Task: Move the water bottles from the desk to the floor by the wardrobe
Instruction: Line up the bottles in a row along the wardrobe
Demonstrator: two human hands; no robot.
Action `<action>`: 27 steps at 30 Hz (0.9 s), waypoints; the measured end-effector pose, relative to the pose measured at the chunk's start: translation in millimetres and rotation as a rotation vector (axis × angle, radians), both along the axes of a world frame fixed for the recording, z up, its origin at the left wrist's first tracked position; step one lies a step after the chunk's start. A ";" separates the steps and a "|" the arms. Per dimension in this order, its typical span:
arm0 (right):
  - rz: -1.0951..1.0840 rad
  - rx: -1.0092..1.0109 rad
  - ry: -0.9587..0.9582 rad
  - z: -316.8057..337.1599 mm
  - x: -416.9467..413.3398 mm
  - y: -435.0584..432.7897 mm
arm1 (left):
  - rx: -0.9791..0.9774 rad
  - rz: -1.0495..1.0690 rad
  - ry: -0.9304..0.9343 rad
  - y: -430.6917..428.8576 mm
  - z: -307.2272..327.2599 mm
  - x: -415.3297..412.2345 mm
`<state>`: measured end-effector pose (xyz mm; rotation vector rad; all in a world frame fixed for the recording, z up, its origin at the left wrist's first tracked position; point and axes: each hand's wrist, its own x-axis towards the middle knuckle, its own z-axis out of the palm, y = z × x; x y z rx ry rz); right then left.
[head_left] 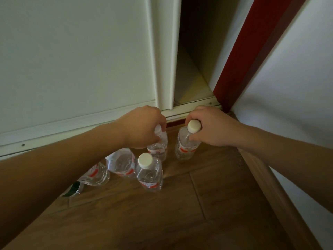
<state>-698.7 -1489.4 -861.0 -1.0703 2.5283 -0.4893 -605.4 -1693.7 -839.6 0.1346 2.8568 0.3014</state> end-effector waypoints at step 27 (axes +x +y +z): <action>-0.093 -0.027 0.008 12.1 -27.1 12.9 | 0.081 -0.093 0.025 29.0 0.9 -27.2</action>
